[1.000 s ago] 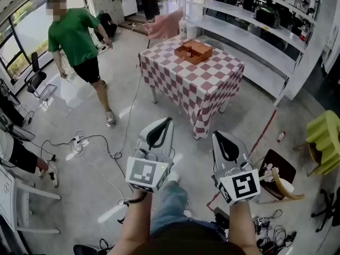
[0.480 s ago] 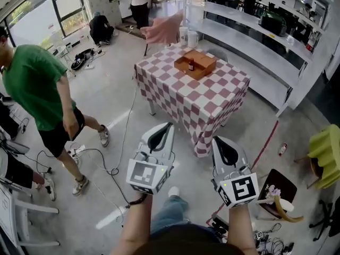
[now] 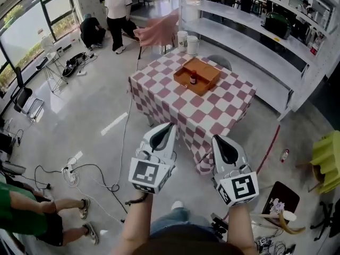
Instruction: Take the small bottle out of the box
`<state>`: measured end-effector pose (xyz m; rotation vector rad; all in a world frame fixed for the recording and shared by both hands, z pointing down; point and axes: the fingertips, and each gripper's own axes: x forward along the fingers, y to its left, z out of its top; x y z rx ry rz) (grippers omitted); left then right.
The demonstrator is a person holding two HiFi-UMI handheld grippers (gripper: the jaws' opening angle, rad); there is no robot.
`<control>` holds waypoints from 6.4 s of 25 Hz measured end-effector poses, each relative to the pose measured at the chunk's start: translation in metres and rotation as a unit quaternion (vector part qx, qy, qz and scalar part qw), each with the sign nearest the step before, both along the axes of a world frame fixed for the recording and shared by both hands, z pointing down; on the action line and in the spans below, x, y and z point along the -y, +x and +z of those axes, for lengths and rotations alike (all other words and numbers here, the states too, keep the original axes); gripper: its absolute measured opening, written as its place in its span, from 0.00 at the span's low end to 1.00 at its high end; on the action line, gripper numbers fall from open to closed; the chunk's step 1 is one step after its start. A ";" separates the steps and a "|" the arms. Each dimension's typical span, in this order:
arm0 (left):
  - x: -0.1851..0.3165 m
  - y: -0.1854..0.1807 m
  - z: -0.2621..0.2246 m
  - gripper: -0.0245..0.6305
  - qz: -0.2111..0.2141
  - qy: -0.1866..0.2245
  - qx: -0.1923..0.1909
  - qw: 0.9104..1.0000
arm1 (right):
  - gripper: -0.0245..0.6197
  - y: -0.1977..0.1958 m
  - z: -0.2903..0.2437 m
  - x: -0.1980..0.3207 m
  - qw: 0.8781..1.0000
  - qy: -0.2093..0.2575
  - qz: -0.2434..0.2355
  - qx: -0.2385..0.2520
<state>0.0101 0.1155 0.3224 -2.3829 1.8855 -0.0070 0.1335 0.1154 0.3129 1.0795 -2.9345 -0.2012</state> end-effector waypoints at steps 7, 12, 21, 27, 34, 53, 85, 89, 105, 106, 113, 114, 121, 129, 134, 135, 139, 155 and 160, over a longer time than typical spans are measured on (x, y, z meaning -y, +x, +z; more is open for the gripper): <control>0.035 -0.038 0.009 0.03 -0.002 -0.023 -0.014 1.000 | 0.04 -0.029 0.007 0.045 1.000 -0.018 0.021 0.001; 0.060 -0.057 0.015 0.03 0.002 -0.016 -0.013 1.000 | 0.04 -0.050 0.012 0.069 0.999 -0.025 0.019 -0.009; 0.145 -0.092 0.037 0.03 0.002 -0.029 -0.014 0.999 | 0.04 -0.079 0.031 0.164 0.999 -0.037 0.032 -0.009; 0.235 -0.121 0.046 0.03 0.010 -0.043 -0.007 0.999 | 0.04 -0.105 0.044 0.253 0.998 -0.055 0.042 -0.005; 0.335 -0.147 0.053 0.03 0.023 -0.058 -0.010 0.998 | 0.04 -0.129 0.057 0.347 0.996 -0.067 0.056 -0.020; 0.452 -0.183 0.097 0.03 0.042 -0.119 -0.017 0.992 | 0.24 -0.160 0.110 0.462 0.989 -0.120 0.074 -0.052; 0.560 -0.182 0.204 0.03 0.119 -0.214 -0.048 0.968 | 0.26 -0.190 0.263 0.544 0.960 -0.213 0.134 -0.125; 0.560 -0.187 0.212 0.03 0.117 -0.219 -0.041 0.968 | 0.26 -0.189 0.265 0.544 0.960 -0.209 0.135 -0.131; 0.565 -0.188 0.187 0.03 0.116 -0.200 -0.058 0.971 | 0.25 -0.183 0.239 0.538 0.961 -0.214 0.131 -0.118; 0.566 -0.186 0.183 0.03 0.118 -0.196 -0.057 0.972 | 0.25 -0.182 0.233 0.538 0.962 -0.211 0.131 -0.116; 0.573 -0.179 0.146 0.03 0.135 -0.163 -0.053 0.976 | 0.25 -0.173 0.182 0.542 0.966 -0.184 0.142 -0.110; 0.574 -0.179 0.139 0.03 0.139 -0.156 -0.049 0.977 | 0.25 -0.172 0.174 0.543 0.967 -0.179 0.146 -0.109; 0.579 -0.178 0.093 0.03 0.163 -0.116 -0.043 0.979 | 0.25 -0.170 0.123 0.548 0.969 -0.157 0.174 -0.075; 0.580 -0.179 0.062 0.03 0.188 -0.081 -0.031 0.978 | 0.25 -0.169 0.082 0.540 0.970 -0.120 0.202 -0.057; 0.576 -0.180 0.044 0.03 0.189 -0.060 -0.031 0.980 | 0.25 -0.156 0.062 0.530 0.967 -0.103 0.226 -0.053; 0.574 -0.179 0.041 0.03 0.189 -0.057 -0.030 0.980 | 0.25 -0.152 0.058 0.527 0.966 -0.100 0.231 -0.052; 0.560 -0.175 0.031 0.03 0.188 -0.048 -0.025 0.981 | 0.25 -0.135 0.042 0.514 0.963 -0.089 0.250 -0.048; 0.512 -0.174 0.002 0.03 0.158 -0.036 0.001 0.987 | 0.25 -0.088 0.013 0.470 0.956 -0.076 0.282 -0.034; 0.519 -0.179 -0.007 0.03 0.158 -0.020 0.010 0.987 | 0.25 -0.081 0.000 0.468 0.953 -0.062 0.295 -0.028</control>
